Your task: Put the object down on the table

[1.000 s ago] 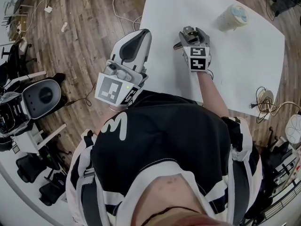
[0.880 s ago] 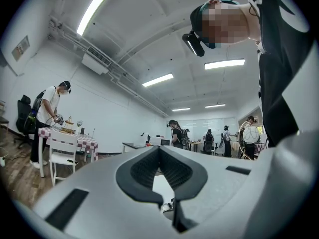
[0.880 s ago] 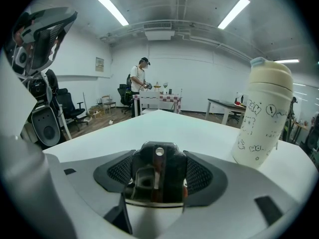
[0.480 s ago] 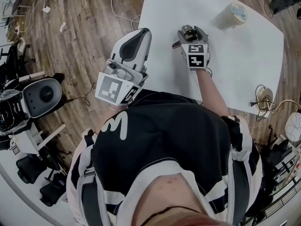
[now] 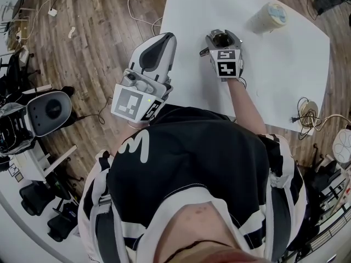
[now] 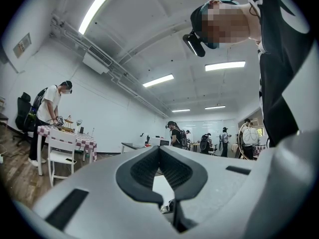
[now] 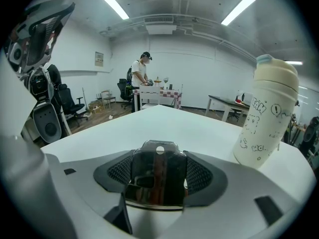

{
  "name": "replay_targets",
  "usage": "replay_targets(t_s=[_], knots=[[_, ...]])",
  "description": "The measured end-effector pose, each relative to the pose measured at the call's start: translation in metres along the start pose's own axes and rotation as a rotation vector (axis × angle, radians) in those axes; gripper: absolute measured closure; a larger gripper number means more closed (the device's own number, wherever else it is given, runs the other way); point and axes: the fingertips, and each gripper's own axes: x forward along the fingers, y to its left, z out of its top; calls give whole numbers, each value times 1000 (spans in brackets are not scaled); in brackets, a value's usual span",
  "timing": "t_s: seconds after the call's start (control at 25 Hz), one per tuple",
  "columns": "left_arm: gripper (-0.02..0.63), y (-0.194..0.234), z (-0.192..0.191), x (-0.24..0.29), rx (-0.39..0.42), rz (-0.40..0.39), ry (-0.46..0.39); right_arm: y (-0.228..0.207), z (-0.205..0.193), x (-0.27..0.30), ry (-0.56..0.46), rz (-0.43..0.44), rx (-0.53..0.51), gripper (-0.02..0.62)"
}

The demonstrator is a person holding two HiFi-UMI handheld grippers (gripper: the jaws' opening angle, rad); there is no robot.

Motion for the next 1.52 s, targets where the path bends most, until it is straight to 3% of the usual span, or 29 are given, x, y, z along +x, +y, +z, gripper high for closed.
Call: replay_targets(t_s=[1.04, 1.52], knots=[[601, -7, -5, 9, -12, -40, -7, 2, -12, 4, 70, 0, -2, 287], [601, -8, -3, 16, 2, -87, -6, 3, -1, 3, 24, -15, -17, 285]])
